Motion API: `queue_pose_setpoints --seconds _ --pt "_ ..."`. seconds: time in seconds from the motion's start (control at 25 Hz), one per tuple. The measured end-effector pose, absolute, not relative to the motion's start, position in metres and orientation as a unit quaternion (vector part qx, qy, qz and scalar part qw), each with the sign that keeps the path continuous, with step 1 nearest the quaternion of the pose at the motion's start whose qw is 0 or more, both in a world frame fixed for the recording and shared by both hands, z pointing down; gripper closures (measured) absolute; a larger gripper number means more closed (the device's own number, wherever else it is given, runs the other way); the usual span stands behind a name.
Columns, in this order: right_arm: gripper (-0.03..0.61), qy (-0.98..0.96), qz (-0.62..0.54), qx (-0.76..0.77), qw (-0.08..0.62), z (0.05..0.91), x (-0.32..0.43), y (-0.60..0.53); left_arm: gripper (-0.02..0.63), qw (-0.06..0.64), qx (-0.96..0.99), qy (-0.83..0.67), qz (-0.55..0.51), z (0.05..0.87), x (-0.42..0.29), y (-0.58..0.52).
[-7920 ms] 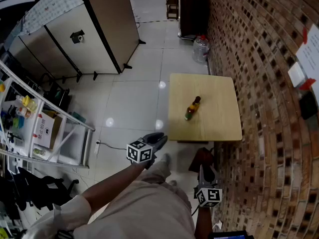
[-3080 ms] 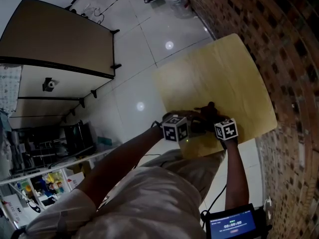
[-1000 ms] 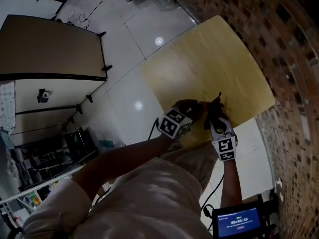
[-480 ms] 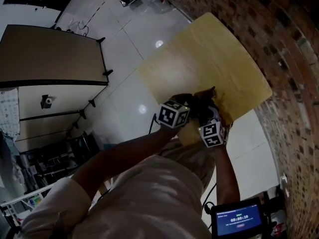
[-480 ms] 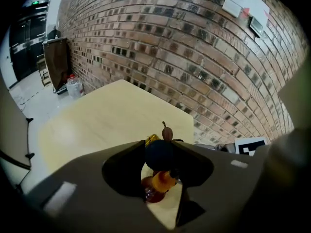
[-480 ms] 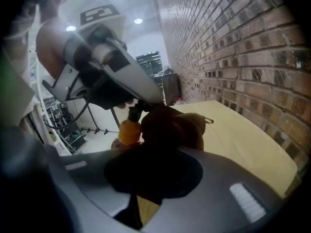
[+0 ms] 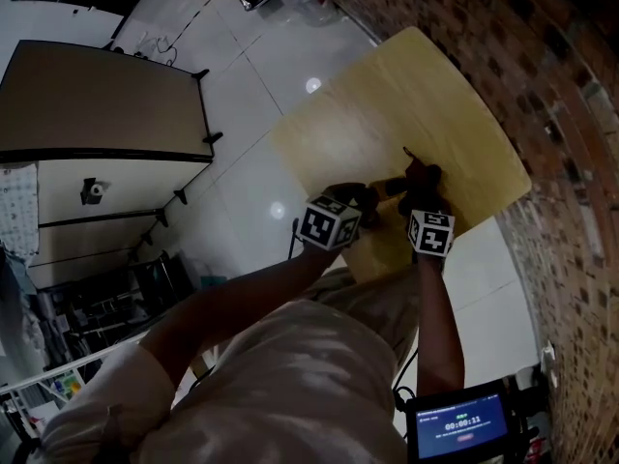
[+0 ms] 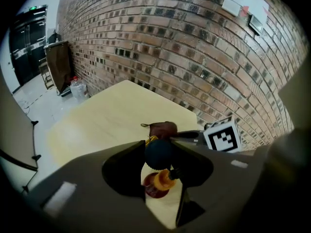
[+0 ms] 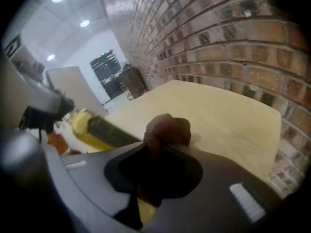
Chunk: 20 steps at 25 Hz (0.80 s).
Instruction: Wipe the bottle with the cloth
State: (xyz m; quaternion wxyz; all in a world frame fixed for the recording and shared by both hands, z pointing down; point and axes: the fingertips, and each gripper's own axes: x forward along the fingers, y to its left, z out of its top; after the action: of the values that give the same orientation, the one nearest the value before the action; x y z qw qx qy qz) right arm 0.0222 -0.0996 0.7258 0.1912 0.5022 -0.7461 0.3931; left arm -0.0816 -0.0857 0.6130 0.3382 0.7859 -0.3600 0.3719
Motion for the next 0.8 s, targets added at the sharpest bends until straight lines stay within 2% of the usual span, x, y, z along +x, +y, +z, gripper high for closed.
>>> queue_pose_setpoints --seconds 0.16,0.48,0.8 --pt "0.515 -0.735 0.401 0.530 0.135 0.698 0.043 -0.119 0.438 0.322 0.786 -0.359 0.387 0.611 -0.089 -0.082" --pt "0.515 -0.817 0.381 0.384 0.200 0.708 -0.051 -0.078 0.434 0.279 0.799 -0.334 0.414 0.605 -0.071 -0.081" --pt "0.515 -0.823 0.375 0.377 0.198 0.708 -0.065 -0.091 0.425 0.288 0.798 -0.343 0.402 0.603 -0.077 -0.096"
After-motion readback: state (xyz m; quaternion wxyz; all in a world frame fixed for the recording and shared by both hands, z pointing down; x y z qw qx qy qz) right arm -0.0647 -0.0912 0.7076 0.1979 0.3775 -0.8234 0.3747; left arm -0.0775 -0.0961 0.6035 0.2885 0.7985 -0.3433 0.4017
